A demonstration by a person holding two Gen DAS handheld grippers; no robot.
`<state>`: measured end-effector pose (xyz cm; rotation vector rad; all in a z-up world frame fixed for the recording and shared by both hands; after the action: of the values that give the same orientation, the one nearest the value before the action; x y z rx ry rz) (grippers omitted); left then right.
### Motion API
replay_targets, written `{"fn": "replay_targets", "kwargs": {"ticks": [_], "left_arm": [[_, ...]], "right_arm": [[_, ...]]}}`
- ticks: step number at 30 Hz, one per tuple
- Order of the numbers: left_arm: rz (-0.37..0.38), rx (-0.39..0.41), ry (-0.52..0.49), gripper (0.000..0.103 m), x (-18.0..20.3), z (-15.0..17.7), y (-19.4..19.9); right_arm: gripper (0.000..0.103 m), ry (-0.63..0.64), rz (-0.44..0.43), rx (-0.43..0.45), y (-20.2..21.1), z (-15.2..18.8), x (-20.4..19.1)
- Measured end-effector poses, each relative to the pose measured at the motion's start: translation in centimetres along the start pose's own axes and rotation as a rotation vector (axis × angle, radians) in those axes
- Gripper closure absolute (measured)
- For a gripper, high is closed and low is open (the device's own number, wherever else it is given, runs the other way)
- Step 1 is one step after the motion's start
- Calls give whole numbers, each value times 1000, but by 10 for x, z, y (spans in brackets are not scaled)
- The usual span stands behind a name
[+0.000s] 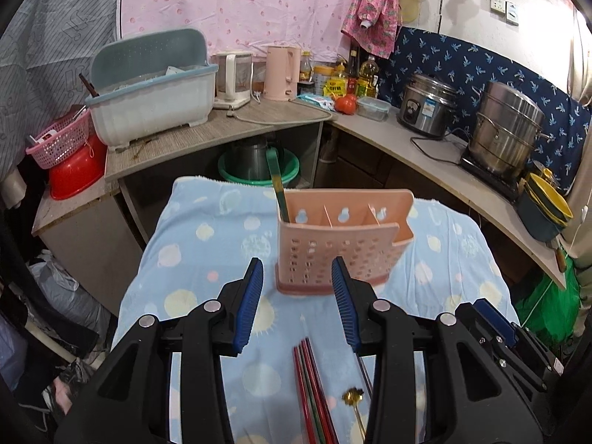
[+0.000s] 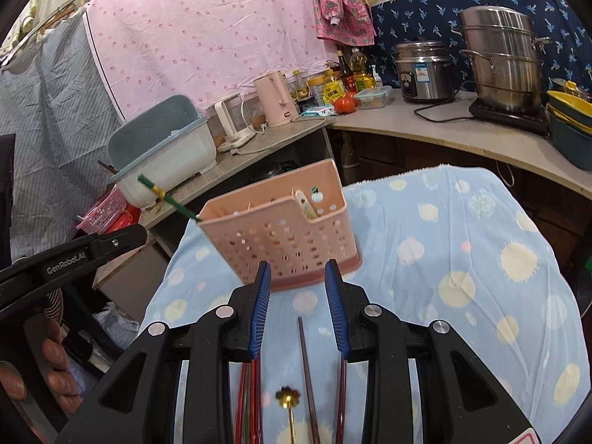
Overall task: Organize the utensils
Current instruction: 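Move both open tools back down to the remaining chopsticks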
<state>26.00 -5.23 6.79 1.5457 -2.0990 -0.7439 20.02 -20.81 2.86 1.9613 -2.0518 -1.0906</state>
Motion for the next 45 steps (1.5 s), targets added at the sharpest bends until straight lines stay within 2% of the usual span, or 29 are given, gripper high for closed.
{"fn": "replay_targets", "kwargs": {"ticks": [1, 5, 8, 17, 22, 26, 31, 37, 45], "left_arm": [[4, -7, 0, 66, 1, 6, 1], [10, -30, -3, 66, 5, 25, 4], [12, -45, -4, 66, 7, 36, 4], [42, -124, 19, 66, 23, 83, -9], [45, -187, 75, 66, 39, 119, -16], [61, -236, 167, 66, 43, 140, -19], [32, -248, 185, 67, 45, 147, -20], [42, -279, 240, 67, 44, 154, -21], [47, -311, 269, 69, 44, 158, -24]], "right_arm": [[73, 4, 3, -2, 3, 5, 1], [62, 42, 64, 19, 12, 24, 9], [62, 51, 97, 45, 17, 30, 17], [62, 19, 88, -22, 12, 55, 25], [62, 19, 105, -46, 12, 73, 29], [62, 31, 126, -52, 13, 84, 32], [62, 14, 123, -63, 14, 91, 34], [62, -34, 106, -70, 11, 95, 37], [62, -34, 162, -53, 8, 100, 41]]}}
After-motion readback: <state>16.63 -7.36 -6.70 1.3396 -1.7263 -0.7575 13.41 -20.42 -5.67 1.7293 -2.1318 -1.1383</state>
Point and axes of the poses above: each gripper's, at about its wrist camera, not at the fingertips, and y roughly against the way its jaws point, x to its right, z to its underside, the point moved 10 cm from there along -y, roughly the way its jaws point, and after that the axes turned 6 degrees about -y, right-handed, at the moved point
